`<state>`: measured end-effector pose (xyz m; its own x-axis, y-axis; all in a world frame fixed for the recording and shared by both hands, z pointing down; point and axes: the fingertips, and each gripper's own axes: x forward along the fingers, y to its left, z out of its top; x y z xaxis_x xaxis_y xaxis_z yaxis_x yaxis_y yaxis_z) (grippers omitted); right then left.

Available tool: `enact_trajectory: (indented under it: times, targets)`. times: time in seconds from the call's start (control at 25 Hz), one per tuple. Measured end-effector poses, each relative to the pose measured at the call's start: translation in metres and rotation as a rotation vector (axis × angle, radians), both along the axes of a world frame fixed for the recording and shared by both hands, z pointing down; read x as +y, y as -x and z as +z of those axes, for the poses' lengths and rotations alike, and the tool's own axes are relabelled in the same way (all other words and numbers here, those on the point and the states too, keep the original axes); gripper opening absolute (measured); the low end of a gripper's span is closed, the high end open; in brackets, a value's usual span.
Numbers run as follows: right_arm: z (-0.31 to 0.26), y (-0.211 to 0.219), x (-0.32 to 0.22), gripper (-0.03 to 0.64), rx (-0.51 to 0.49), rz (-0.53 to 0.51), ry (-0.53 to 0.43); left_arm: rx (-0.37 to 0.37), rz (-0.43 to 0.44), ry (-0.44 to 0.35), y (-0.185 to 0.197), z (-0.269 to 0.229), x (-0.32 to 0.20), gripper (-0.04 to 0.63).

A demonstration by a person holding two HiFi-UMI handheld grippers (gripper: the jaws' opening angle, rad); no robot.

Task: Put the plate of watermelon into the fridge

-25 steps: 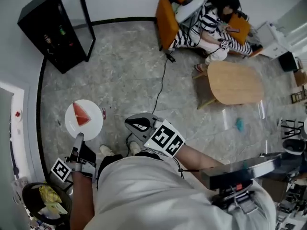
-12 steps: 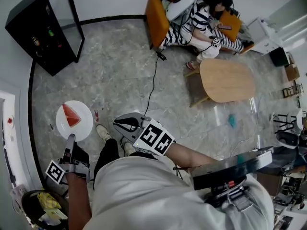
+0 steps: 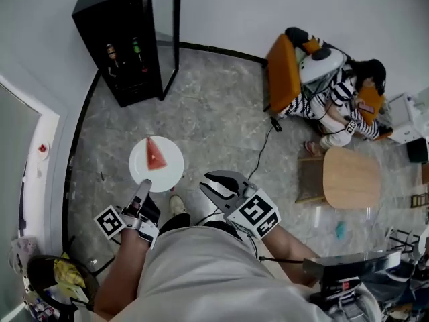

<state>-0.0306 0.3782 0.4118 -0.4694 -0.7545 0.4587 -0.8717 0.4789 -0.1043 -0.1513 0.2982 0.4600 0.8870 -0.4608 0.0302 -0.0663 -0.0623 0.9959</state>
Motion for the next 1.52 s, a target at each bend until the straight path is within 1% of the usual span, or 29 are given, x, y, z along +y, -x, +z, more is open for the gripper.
enact_trajectory:
  times: [0.2, 0.32, 0.44, 0.6, 0.72, 0.92, 1.04, 1.16, 1.36, 1.52]
  targets:
    - [-0.016, 0.007, -0.071, 0.084, 0.007, -0.008, -0.036, -0.002, 0.019, -0.018, -0.005, -0.007, -0.067, 0.020]
    - [-0.019, 0.014, -0.104, 0.084, 0.021, -0.046, -0.034, 0.012, -0.007, 0.011, -0.008, -0.009, -0.095, 0.021]
    - [-0.017, 0.007, -0.136, 0.084, 0.020, -0.079, -0.029, 0.019, -0.049, 0.028, -0.014, -0.006, -0.125, 0.021]
    - [-0.008, -0.018, -0.184, 0.084, -0.005, -0.115, -0.015, 0.016, -0.107, 0.037, -0.034, 0.001, -0.172, 0.021]
    - [-0.005, -0.047, -0.231, 0.084, -0.003, -0.159, -0.019, 0.001, -0.177, 0.036, -0.055, 0.007, -0.215, 0.021]
    - [-0.005, -0.097, -0.302, 0.084, 0.046, -0.278, -0.016, 0.000, -0.292, 0.040, -0.098, 0.012, -0.281, 0.021]
    - [-0.012, -0.127, -0.336, 0.084, 0.047, -0.348, -0.025, 0.005, -0.349, 0.040, -0.124, 0.012, -0.318, 0.021]
    - [-0.010, -0.155, -0.368, 0.084, 0.048, -0.389, -0.024, 0.005, -0.402, 0.033, -0.142, 0.015, -0.356, 0.021]
    - [0.000, -0.185, -0.409, 0.084, 0.042, -0.402, 0.000, -0.007, -0.483, 0.038, -0.153, 0.026, -0.408, 0.021]
    - [0.008, -0.188, -0.439, 0.084, 0.037, -0.411, 0.027, -0.046, -0.523, 0.028, -0.143, 0.041, -0.455, 0.021]
